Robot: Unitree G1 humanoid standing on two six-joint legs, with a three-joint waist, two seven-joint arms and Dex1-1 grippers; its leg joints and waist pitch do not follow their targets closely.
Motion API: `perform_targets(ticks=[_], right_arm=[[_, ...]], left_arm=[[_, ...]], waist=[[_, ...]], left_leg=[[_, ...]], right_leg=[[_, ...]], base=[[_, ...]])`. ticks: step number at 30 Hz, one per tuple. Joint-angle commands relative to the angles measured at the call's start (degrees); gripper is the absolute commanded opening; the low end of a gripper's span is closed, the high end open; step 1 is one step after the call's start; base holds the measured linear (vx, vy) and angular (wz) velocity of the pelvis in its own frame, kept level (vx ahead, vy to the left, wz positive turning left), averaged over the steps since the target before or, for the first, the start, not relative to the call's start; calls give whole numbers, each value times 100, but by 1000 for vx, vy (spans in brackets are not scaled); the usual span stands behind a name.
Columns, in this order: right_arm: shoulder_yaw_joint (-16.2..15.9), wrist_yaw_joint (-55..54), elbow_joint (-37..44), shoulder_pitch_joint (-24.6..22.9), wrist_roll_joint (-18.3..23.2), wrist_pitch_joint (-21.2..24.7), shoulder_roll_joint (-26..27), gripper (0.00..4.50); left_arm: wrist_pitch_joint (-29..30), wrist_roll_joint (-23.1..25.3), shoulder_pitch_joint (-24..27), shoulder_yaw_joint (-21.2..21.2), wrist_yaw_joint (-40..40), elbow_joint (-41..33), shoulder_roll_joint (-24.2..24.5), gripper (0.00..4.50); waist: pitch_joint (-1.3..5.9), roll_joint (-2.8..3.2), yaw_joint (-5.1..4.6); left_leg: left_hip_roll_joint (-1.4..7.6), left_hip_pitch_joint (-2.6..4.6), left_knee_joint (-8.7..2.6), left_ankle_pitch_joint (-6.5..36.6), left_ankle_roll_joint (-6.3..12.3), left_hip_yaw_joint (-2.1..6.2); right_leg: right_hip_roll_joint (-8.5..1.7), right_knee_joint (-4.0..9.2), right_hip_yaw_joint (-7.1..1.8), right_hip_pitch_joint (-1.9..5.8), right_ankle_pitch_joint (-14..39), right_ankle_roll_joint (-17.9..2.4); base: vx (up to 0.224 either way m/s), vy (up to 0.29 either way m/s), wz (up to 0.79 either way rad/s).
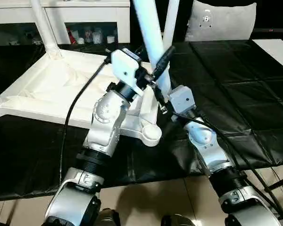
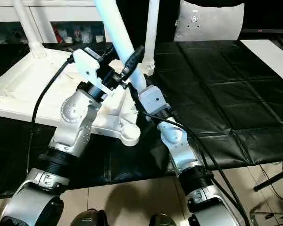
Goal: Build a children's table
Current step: Pick table leg
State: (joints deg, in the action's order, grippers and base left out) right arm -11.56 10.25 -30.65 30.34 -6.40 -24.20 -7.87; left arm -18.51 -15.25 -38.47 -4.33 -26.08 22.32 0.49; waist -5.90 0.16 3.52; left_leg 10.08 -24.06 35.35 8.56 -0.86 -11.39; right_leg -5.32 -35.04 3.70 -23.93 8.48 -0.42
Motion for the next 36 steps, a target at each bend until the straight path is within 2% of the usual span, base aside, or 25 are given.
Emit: perform_targets(ticks=[1, 7, 10, 14, 24, 27, 28, 29, 31, 32, 36], right_arm=[[102, 113, 1, 2, 17, 55, -112, 186], [132, 146, 31, 41, 56, 121, -111, 186], [149, 157, 46, 66, 55, 163, -101, 186], [145, 147, 39, 93, 51, 184, -95, 186], [199, 214, 90, 113, 42, 297, -77, 186], [236, 373, 125, 121, 216, 373, -44, 186], [254, 440, 143, 122, 296, 381, -28, 241], [267, 489, 182, 128, 337, 411, -33, 255], [270, 533, 201, 135, 363, 442, -38, 255], [277, 629, 223, 140, 434, 489, -39, 269], [303, 1282, 468, 95, 924, 683, -105, 310]], left_arm=[[188, -124, 52, 177, -64, -100, 36, 211], [705, -739, 87, 293, -99, -272, -204, 196], [1256, -1241, 79, 502, 16, -387, -374, 189], [1511, -1606, 45, 726, 160, -403, -498, 185], [1506, -1200, -42, 825, 463, -371, -356, 175], [1460, -1147, -100, 903, 597, -293, -319, 175], [1446, -1120, -115, 917, 627, -273, -301, 175], [1438, -1100, -129, 946, 668, -256, -275, 175], [1436, -1084, -133, 971, 697, -259, -265, 175], [1444, -1069, -143, 1003, 738, -255, -252, 175], [1506, -1077, -231, 1088, 772, -211, -111, 175]], waist=[[611, -52, 17], [622, -59, 22], [624, -63, 24], [619, -70, 17], [622, -81, 15], [615, -83, 15], [613, -78, 18], [613, -71, 16], [617, -69, 15], [620, -73, 11], [619, -67, 15]], left_leg=[[278, 212, -436, 1776, 122, 138], [277, 215, -426, 1750, 120, 129], [276, 214, -423, 1720, 132, 131], [267, 208, -417, 1723, 136, 129], [269, 203, -418, 1664, 143, 137], [269, 206, -421, 1692, 145, 137], [269, 211, -422, 1695, 151, 139], [276, 215, -428, 1731, 149, 144], [279, 213, -434, 1744, 116, 148], [279, 217, -436, 1751, 108, 148], [280, 229, -437, 1797, 140, 154]], right_leg=[[-308, 399, -230, 254, 1535, -1130], [-305, 393, -229, 257, 1558, -1121], [-298, 391, -222, 265, 1591, -1103], [-292, 413, -220, 265, 1666, -1063], [-293, 413, -223, 275, 1665, -961], [-294, 426, -222, 265, 1728, -935], [-293, 429, -223, 260, 1730, -927], [-289, 428, -221, 258, 1725, -921], [-286, 421, -217, 262, 1676, -937], [-282, 415, -217, 264, 1628, -949], [-283, 415, -220, 267, 1627, -936]], base=[[0, 0, 0], [0, 0, 0], [0, 0, 0], [0, 0, 0], [0, 0, 0], [0, 0, 0], [0, 0, 0], [0, 0, 0], [0, 0, 0], [0, 0, 0], [0, 0, 0]])
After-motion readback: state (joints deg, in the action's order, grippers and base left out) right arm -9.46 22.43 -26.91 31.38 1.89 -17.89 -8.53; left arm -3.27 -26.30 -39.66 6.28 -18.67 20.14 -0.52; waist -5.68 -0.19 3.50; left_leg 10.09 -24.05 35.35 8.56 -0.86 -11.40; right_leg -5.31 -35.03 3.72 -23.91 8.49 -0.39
